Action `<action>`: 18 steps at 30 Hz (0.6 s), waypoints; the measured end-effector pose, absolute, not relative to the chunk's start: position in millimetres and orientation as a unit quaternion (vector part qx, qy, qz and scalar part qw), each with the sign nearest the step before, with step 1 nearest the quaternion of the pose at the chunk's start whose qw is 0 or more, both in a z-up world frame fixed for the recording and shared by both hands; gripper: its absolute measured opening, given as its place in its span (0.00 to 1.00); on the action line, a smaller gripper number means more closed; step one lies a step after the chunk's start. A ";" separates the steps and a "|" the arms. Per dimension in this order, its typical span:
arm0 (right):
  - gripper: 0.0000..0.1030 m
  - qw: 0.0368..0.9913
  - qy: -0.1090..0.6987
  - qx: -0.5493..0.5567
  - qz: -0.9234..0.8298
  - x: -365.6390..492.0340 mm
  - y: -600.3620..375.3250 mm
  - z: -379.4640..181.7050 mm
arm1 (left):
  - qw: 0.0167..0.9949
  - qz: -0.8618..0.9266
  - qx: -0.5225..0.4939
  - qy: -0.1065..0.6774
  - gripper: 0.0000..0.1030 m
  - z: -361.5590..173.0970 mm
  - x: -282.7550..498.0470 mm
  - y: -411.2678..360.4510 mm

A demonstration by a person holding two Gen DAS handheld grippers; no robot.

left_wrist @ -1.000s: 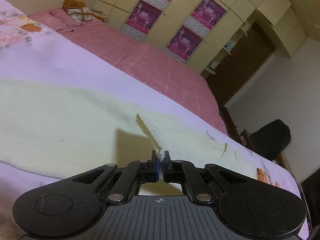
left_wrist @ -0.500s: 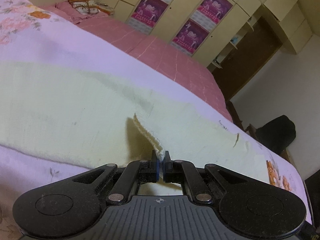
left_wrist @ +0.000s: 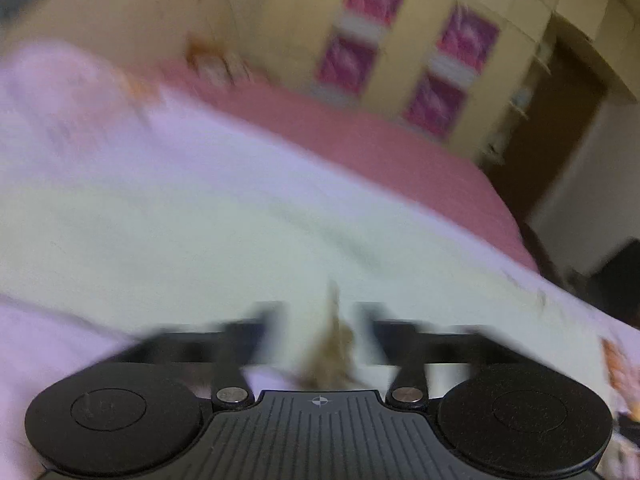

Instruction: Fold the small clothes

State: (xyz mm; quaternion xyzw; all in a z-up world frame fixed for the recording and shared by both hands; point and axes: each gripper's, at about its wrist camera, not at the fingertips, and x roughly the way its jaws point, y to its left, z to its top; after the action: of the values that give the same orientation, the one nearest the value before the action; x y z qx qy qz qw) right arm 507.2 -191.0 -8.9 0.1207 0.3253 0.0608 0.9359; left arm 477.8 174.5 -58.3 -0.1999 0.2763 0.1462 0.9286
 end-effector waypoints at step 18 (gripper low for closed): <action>0.30 0.943 0.307 0.090 0.086 572.0 -201.1 5.0 | 0.948 0.041 -0.092 0.301 0.67 -66.9 543.8 116.4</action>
State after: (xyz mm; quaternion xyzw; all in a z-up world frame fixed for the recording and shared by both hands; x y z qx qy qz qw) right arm 572.0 -201.1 5.0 0.0902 0.3071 0.0863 0.9435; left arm 543.8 116.4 -66.9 -0.0922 0.3014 0.0411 0.9481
